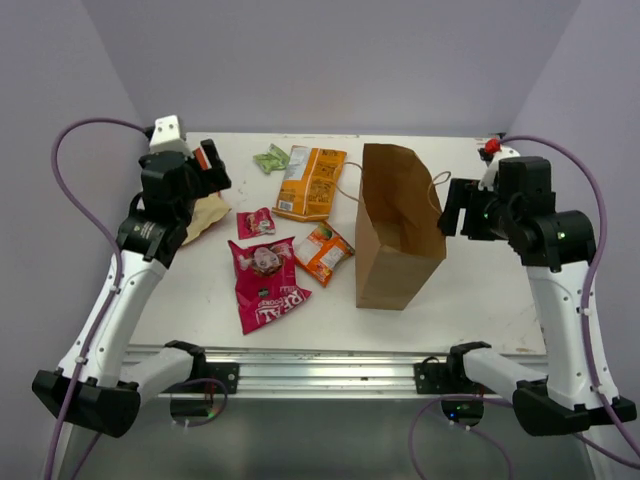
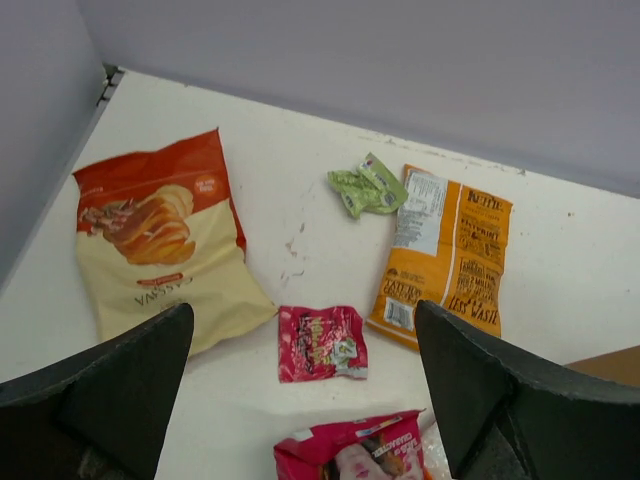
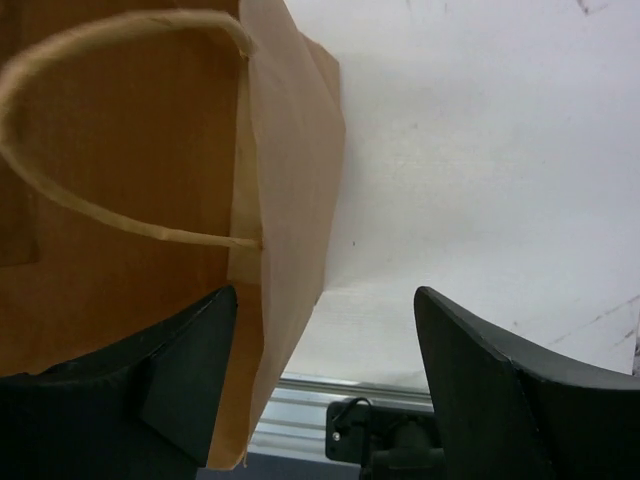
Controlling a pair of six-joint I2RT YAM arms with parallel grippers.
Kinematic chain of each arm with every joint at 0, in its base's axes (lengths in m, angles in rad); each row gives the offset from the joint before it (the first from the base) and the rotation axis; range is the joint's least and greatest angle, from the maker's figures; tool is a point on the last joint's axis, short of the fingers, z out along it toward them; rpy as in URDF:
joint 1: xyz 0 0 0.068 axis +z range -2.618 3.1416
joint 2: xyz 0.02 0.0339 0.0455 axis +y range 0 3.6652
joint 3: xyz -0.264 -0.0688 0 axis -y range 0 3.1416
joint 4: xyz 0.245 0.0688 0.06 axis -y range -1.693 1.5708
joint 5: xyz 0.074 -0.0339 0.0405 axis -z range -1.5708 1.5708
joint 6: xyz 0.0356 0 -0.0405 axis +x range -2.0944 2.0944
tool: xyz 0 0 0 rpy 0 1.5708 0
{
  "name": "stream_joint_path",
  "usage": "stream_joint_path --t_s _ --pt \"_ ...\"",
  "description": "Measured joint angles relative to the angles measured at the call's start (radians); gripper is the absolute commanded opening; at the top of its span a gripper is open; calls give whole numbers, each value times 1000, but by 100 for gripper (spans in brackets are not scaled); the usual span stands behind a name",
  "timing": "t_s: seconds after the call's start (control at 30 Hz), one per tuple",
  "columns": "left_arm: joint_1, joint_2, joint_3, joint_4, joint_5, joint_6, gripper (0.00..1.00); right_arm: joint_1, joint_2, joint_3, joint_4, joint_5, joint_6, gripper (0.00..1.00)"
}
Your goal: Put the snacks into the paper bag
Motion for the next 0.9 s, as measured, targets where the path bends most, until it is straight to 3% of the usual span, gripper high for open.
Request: stream_joint_path --t_s 0.2,0.23,0.3,0.33,0.4,0.5,0.63,0.9 --pt "0 -67 -153 -37 11 -69 95 0 -5 -143 11 -29 2 67" --pt "0 -73 -170 -43 12 -76 95 0 -5 -156 12 -34 1 39" --pt "0 -86 -205 -59 16 -93 93 0 -11 -169 19 -44 -3 3" --pt "0 -90 -215 -64 16 -97 92 0 -16 -172 23 -47 -5 0" --pt "0 -101 -237 -68 21 -109 83 0 -27 -179 30 -53 -1 0" --pt "-2 -115 -275 -70 36 -128 80 0 -37 -181 33 -55 -2 0" --pt "-31 -119 -323 -86 37 -160 86 0 -36 -181 38 -55 -2 0" --pt "-196 -87 -475 -121 38 -245 93 0 -14 -179 51 -63 -3 0"
